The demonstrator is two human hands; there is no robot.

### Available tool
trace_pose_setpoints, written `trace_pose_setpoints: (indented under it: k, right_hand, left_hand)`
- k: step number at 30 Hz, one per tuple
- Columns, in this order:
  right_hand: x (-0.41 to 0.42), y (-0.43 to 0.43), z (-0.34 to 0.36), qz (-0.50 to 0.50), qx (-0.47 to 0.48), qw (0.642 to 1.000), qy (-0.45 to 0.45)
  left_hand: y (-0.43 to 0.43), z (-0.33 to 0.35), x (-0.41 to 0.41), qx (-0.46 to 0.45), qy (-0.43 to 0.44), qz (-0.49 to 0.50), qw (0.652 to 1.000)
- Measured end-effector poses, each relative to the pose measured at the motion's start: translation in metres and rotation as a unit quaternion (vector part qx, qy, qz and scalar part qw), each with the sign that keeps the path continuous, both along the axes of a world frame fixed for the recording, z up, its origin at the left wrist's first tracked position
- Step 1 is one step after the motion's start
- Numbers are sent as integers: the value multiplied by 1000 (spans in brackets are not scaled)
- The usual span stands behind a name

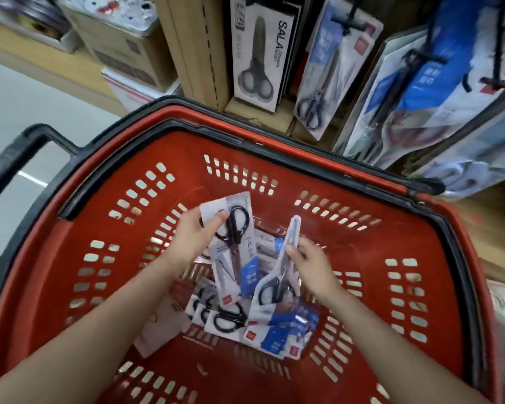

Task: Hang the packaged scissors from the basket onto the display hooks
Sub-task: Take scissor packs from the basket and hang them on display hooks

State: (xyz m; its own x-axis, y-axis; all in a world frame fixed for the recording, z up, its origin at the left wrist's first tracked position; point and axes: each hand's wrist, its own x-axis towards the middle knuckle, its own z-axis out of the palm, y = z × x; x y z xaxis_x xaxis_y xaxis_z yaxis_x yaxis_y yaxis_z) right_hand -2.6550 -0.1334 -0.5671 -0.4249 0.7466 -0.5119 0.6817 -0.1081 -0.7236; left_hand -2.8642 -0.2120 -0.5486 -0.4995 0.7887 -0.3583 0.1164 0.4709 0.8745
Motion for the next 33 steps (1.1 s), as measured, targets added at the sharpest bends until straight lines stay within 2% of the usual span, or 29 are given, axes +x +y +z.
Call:
trace_pose_setpoints:
  k: [3, 7, 11, 17, 21, 24, 26, 27, 28, 30, 33]
  right_hand:
    - [-7, 2, 30, -2, 36, 998, 46]
    - [-7, 6, 76, -11, 72, 990, 116]
    - [5, 14, 123, -90, 106, 970, 199]
    - [28, 29, 153, -174, 213, 944, 185]
    - [37, 26, 161, -250, 168, 927, 222]
    - [47, 24, 164, -290, 37, 928, 230]
    - [59, 17, 168, -224, -67, 962, 145]
    - [64, 12, 168, -165, -74, 980, 83]
    - [69, 7, 169, -111, -30, 993, 39]
    - [73, -4, 174, -15, 151, 988, 3]
    - [61, -19, 193, 117, 346, 931, 8]
  left_hand:
    - [1, 20, 8, 21, -27, 4, 999]
    - [-4, 34, 19, 14, -33, -48, 998]
    - [-12, 40, 28, -27, -63, -99, 993]
    - [-20, 67, 55, -9, -162, -52, 985]
    - [-22, 85, 68, 32, -182, -14, 983]
    - [-21, 102, 70, 60, -146, 14, 987]
    - [-17, 118, 67, 79, -110, 20, 991]
    - [-15, 126, 64, 89, -92, 18, 992]
    - [-12, 134, 62, 99, -76, 15, 992]
    - [-5, 151, 60, 122, -63, 8, 990]
    - [4, 174, 65, 162, -57, -22, 985]
